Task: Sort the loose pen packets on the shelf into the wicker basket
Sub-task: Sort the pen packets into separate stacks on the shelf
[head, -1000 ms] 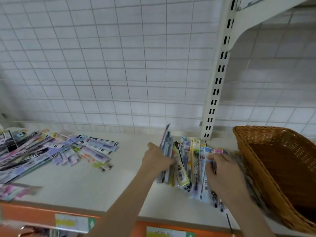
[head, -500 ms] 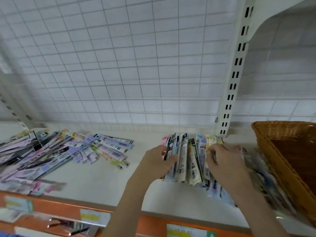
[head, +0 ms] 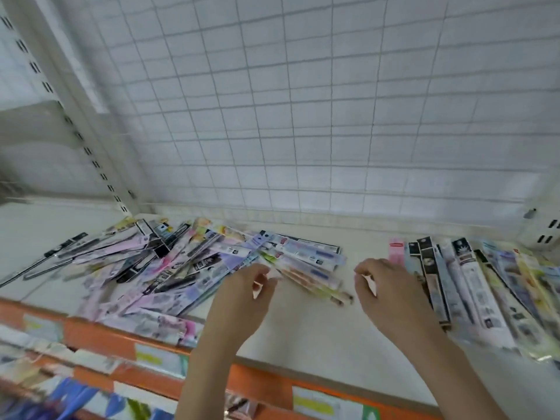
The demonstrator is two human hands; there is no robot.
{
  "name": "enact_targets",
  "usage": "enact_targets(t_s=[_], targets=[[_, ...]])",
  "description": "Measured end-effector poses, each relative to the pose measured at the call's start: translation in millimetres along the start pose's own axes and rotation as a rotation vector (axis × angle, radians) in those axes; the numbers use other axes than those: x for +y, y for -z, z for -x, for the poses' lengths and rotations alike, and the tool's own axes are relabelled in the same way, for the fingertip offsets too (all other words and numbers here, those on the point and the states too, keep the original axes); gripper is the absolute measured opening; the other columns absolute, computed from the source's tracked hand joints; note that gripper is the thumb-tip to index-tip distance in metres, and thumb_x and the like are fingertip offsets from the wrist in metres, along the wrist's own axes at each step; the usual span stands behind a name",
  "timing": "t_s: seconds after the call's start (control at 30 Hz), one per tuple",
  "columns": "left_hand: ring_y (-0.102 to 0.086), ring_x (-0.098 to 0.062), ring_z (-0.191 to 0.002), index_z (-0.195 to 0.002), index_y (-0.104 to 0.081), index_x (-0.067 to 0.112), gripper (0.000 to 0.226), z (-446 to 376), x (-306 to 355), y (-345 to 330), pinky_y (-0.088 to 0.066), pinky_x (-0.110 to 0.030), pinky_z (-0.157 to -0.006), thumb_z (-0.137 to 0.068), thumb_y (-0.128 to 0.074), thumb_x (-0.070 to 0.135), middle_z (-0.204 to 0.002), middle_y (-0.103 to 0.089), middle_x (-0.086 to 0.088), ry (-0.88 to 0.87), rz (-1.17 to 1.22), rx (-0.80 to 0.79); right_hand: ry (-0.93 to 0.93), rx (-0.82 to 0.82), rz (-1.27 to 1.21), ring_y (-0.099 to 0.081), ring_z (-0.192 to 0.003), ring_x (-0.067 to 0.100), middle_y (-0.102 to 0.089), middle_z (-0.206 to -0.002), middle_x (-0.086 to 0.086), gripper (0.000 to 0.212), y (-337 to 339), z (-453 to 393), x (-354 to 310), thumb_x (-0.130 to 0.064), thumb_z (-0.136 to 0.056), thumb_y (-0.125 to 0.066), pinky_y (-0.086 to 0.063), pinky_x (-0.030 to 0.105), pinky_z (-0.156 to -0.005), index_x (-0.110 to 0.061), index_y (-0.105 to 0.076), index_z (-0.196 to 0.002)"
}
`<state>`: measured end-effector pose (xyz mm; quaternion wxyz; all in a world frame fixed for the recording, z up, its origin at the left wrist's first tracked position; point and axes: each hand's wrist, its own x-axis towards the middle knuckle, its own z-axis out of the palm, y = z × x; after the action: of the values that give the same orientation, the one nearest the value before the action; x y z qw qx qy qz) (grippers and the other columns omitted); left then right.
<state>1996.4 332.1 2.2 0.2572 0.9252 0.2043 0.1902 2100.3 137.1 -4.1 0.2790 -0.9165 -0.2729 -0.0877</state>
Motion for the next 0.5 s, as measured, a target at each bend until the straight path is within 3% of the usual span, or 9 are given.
enact_targets(t_s=[0.07,0.17,0.5], targets=[[-0.059,-0.008,-0.076,-0.111,-0.064,0.016,0.025,-8,-28,14,-0.039,-0.013,-0.064,-0.091,-0.056,0.027,-0.085,-0.064,0.007,0.004,-0.014,0.025,0.007,-0.011,0.007,-0.058,-0.092,0.021,-0.065,-0.097,-0.001,0.016,-19,-5,-26,-0.023,-0.092,-0.049,-0.047,0.034,-0.076,-0.018,-0.063,-0.098],[-0.050,0.005,-0.060,-0.107,-0.066,0.014,0.021,-21,-62,36,-0.036,-0.004,-0.054,-0.089,-0.059,0.023,-0.075,-0.060,0.008,-0.023,-0.023,0.050,-0.003,0.000,0.019,-0.057,-0.093,0.021,-0.064,-0.095,-0.001,0.016,-41,-14,-60,-0.022,-0.092,-0.048,-0.046,0.032,-0.076,-0.017,-0.063,-0.095],[-0.055,0.005,-0.062,-0.105,-0.066,0.017,0.018,-62,-123,72,-0.040,-0.004,-0.050,-0.092,-0.055,0.021,-0.072,-0.059,0.014,-0.112,0.053,-0.019,-0.137,-0.002,0.005,-0.060,-0.084,0.013,-0.065,-0.095,-0.004,0.014,-84,-20,-115,-0.019,-0.090,-0.051,-0.049,0.028,-0.075,-0.019,-0.063,-0.096]])
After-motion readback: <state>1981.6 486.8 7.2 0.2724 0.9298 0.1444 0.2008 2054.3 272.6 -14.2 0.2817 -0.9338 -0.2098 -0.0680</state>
